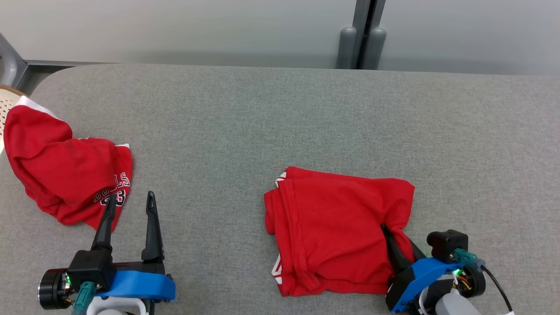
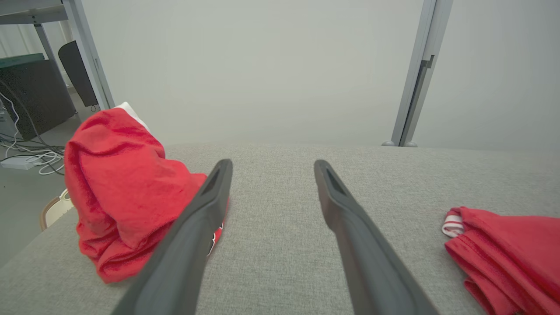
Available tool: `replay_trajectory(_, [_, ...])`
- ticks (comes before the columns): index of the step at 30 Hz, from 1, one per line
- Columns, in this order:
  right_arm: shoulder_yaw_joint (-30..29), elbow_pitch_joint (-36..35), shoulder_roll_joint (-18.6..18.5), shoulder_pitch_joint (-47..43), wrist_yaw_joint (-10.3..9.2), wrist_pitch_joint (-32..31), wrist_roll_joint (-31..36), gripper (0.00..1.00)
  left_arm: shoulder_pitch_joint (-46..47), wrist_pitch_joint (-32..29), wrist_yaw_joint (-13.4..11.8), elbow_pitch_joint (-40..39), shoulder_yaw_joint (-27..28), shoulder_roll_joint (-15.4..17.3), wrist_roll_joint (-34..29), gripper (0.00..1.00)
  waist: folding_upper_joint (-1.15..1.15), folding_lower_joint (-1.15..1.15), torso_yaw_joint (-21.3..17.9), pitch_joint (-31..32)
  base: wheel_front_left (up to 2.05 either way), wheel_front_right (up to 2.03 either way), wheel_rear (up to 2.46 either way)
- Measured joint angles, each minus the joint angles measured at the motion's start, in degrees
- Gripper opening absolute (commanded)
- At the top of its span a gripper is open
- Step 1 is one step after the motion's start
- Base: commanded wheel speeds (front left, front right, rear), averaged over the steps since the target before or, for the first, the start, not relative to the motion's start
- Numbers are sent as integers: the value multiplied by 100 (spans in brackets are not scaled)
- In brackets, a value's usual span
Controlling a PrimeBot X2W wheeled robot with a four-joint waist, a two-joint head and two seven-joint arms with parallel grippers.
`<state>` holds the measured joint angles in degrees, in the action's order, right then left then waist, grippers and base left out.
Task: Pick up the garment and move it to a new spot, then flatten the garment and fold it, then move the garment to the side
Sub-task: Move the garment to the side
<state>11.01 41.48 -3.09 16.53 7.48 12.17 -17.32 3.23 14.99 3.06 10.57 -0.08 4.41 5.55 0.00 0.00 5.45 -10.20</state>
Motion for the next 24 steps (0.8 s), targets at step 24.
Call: replay_trajectory(24, [-1575, -903, -524, 318, 2, 256, 737, 0, 761, 1, 78, -611, 132, -57, -123, 100, 0, 1, -1007, -943, 0, 0, 0])
